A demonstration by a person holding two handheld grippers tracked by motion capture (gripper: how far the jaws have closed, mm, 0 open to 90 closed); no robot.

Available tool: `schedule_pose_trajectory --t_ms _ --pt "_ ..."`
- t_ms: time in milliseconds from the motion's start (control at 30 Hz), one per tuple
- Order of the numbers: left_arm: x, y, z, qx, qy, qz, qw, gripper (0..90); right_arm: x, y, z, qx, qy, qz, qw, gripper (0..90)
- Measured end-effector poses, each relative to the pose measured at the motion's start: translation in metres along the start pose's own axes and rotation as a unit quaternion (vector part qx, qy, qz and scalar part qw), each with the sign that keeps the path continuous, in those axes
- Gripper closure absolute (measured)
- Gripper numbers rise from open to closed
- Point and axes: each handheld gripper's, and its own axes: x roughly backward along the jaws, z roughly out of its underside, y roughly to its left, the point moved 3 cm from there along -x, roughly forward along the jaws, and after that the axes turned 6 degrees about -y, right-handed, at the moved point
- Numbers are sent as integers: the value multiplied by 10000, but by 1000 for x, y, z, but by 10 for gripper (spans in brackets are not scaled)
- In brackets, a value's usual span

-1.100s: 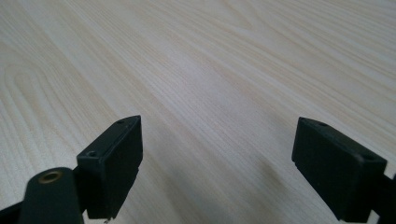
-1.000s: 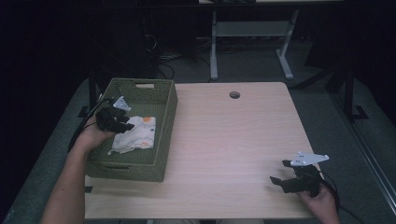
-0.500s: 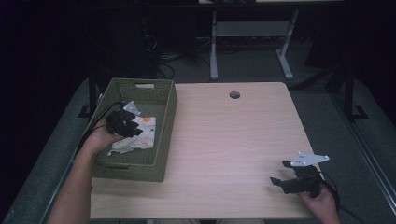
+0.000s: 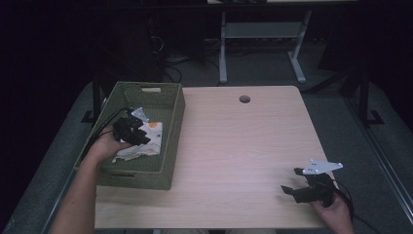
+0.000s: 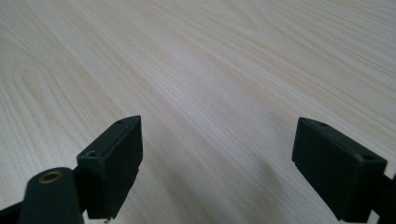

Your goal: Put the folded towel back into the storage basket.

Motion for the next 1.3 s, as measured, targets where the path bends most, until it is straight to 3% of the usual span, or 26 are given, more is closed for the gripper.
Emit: schedule_pose_trajectory --t_ms 133,433,633,767,967,1300 --pt "-15 -2 0 -28 196 228 9995 651 1 -1 1 -25 -12 7 10000 160" --pt "-39 -2 3 -41 629 429 9971 647 3 -2 2 -68 -24 14 10000 160" --pt "-50 -1 4 3 759 548 9956 646 3 -3 2 -81 -39 14 10000 160" --pt "-59 -3 6 -62 969 586 9935 717 4 -4 2 -79 -55 1 10000 160" --pt "-59 -3 6 -156 1025 565 9930 837 5 -4 2 -110 -92 -12 9999 160" --pt "-46 -5 12 -237 1133 803 9900 861 5 -4 1 -112 -102 -6 9999 160"
